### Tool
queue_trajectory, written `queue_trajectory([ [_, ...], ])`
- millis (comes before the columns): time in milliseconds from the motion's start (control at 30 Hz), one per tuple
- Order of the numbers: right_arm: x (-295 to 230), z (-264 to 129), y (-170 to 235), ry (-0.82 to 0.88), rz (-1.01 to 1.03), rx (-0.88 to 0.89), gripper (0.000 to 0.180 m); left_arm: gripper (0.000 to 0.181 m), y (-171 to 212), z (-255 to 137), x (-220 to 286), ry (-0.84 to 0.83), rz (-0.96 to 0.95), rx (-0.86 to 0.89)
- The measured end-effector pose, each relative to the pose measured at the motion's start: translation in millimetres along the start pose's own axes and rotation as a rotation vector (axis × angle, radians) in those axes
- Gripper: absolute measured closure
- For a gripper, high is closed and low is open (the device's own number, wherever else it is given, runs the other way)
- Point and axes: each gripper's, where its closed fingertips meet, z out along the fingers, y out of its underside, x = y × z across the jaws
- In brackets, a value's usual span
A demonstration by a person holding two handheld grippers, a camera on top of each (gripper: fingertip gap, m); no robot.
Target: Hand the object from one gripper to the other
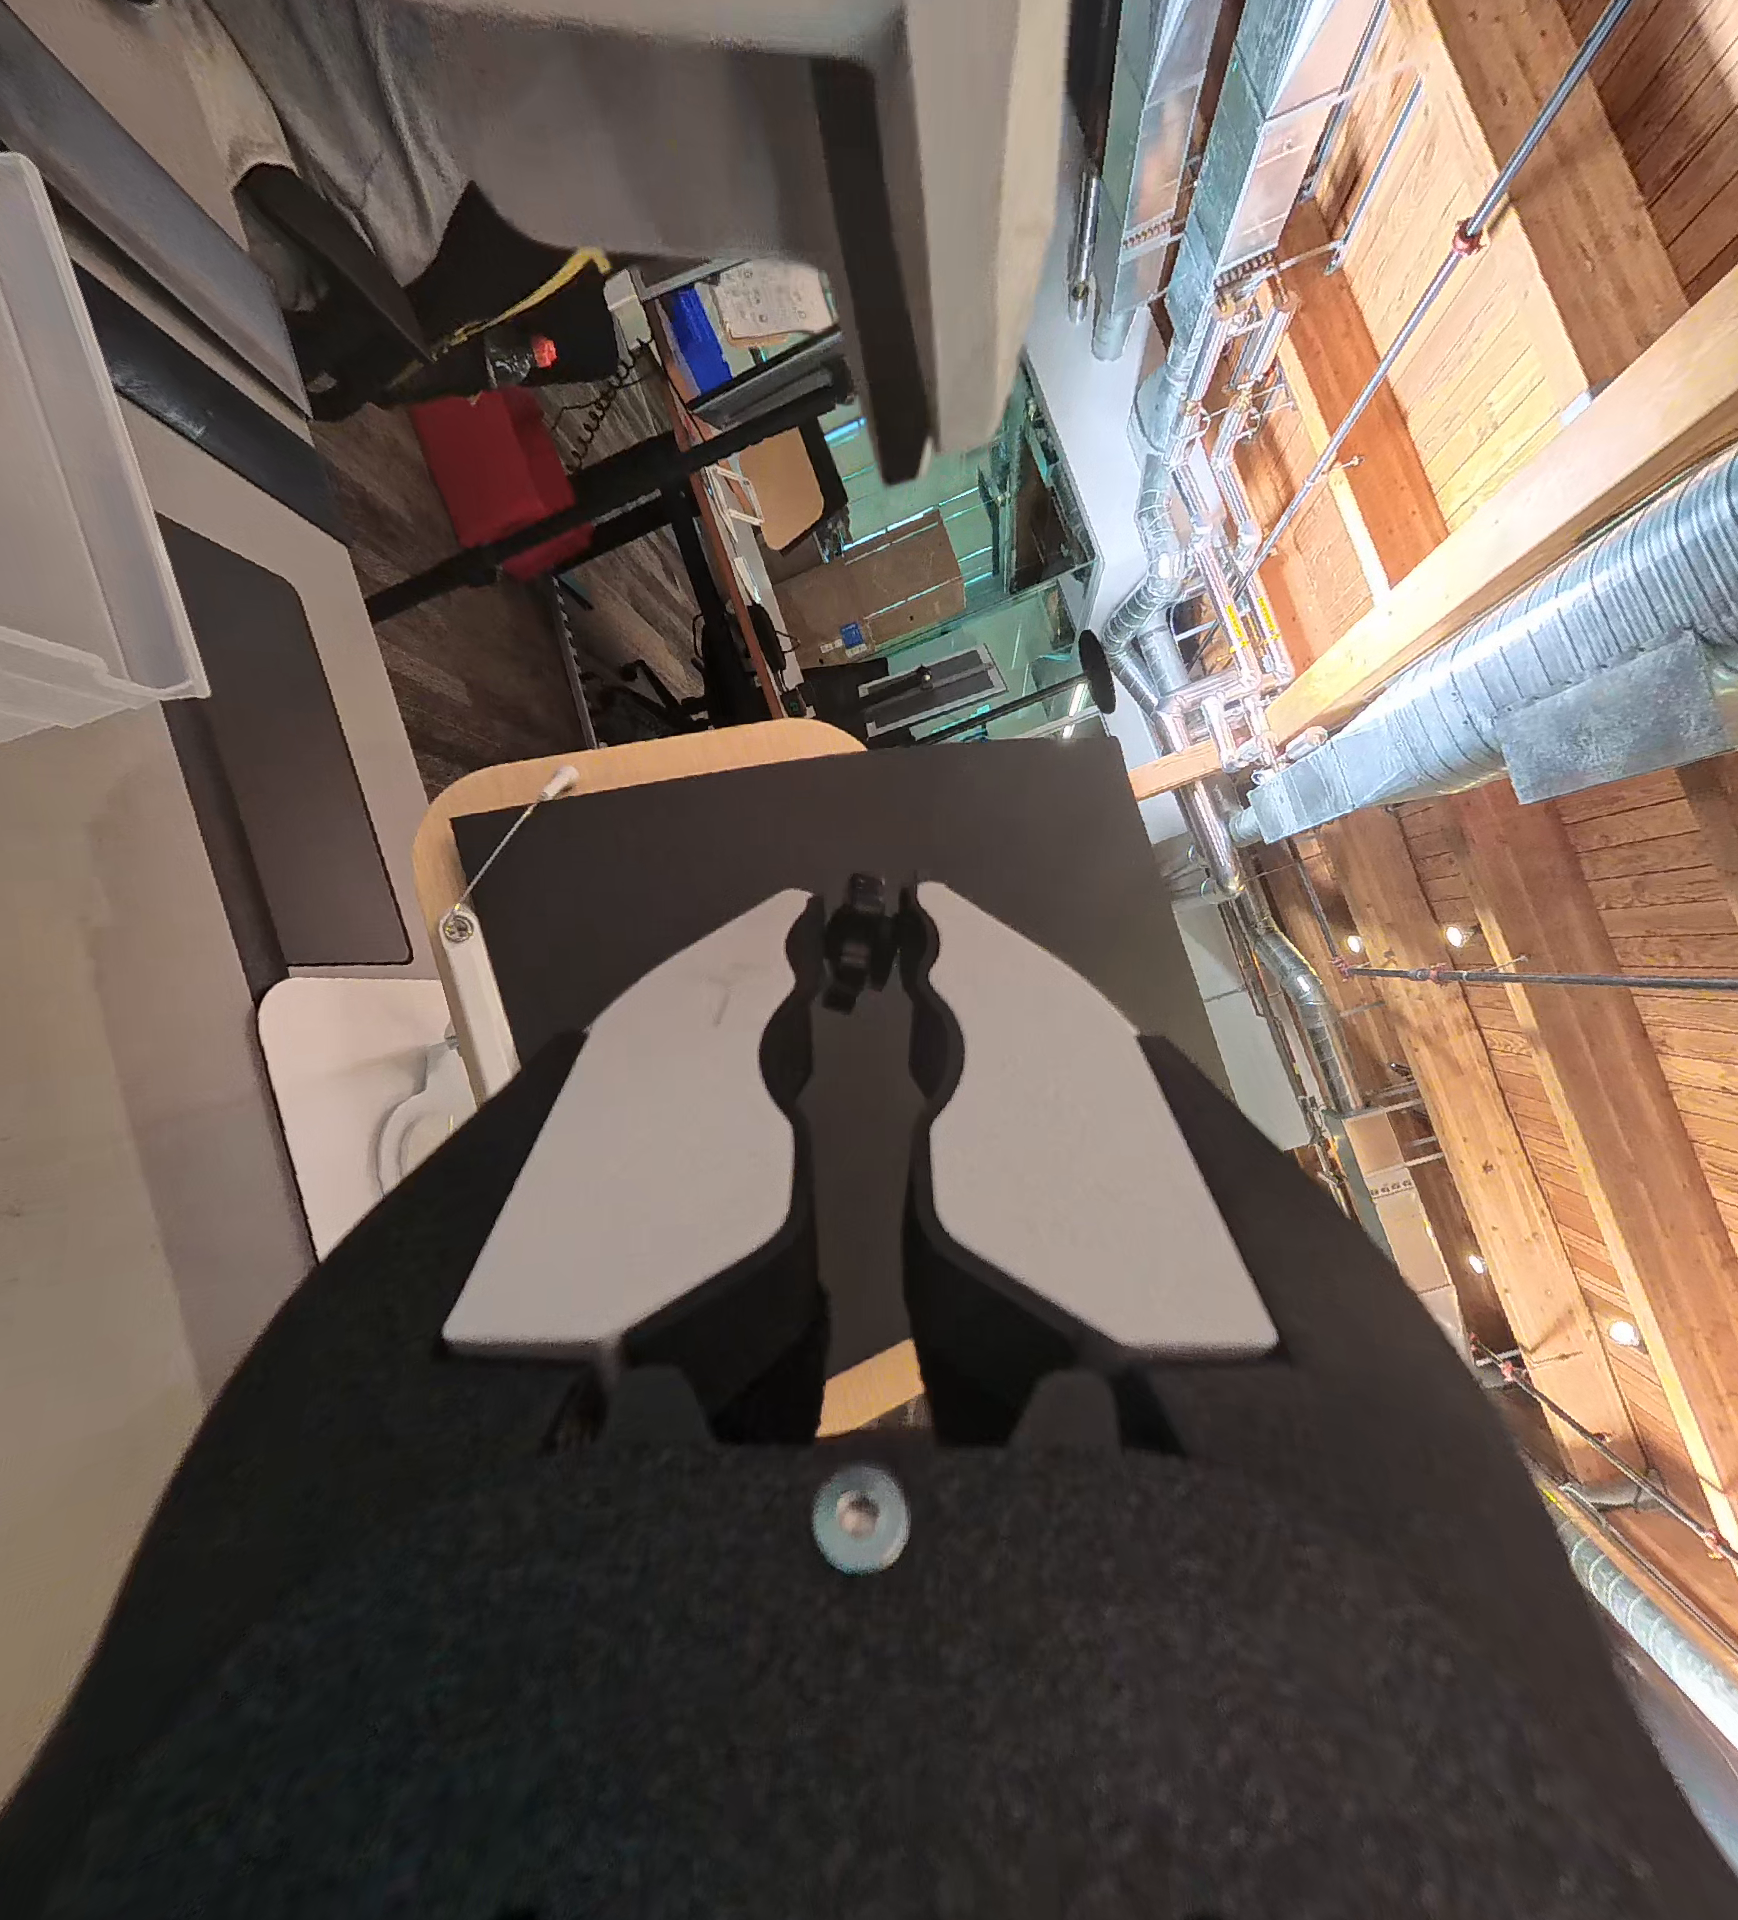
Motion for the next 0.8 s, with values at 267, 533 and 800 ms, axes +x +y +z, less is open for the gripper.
queue_trajectory([
  [267, 44.6, -58.5, 78.0, -0.081, 0.283, -0.317, 0.166, 0.154, -8.7, -15.4, 9.1, -0.08, 0.069, 0.012],
  [533, -45.4, -173.2, 288.9, -0.475, 0.871, -1.079, 0.166, 0.154, -15.0, -23.0, 32.6, -0.1, 0.174, 0.022],
  [800, -145.2, -193.4, 358.8, -0.844, 0.995, -1.33, 0.165, 0.154, -12.8, -15.7, 42.2, -0.104, 0.207, 0.003],
])
